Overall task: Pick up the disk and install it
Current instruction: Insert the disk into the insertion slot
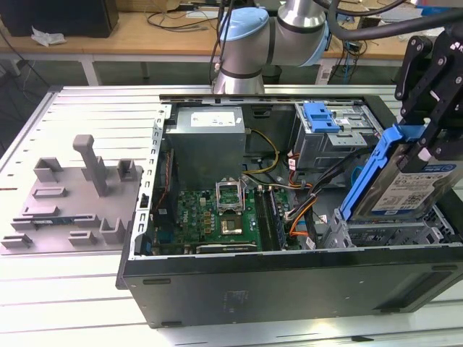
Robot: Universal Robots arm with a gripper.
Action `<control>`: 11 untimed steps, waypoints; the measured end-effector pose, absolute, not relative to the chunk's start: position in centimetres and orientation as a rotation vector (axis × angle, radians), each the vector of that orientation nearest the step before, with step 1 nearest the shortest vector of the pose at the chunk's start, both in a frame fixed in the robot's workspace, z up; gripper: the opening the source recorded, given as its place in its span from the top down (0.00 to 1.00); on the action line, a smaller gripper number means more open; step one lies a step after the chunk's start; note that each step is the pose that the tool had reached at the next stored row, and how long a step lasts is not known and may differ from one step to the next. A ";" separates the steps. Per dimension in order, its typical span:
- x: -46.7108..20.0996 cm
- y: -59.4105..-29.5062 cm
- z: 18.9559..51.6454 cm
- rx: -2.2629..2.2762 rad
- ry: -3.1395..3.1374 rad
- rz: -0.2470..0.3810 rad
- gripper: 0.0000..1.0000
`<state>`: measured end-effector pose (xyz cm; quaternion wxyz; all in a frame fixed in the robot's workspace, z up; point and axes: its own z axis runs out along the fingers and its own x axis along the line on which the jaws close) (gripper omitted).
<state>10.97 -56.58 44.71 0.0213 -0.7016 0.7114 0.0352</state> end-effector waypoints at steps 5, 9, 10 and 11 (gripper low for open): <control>11.0 -56.6 44.3 -2.174 2.205 0.109 0.64; 11.0 -56.6 44.0 -2.174 2.206 0.109 0.64; 11.0 -56.6 44.0 -2.174 2.206 0.108 0.64; 11.0 -56.6 43.9 -2.174 2.206 0.109 0.64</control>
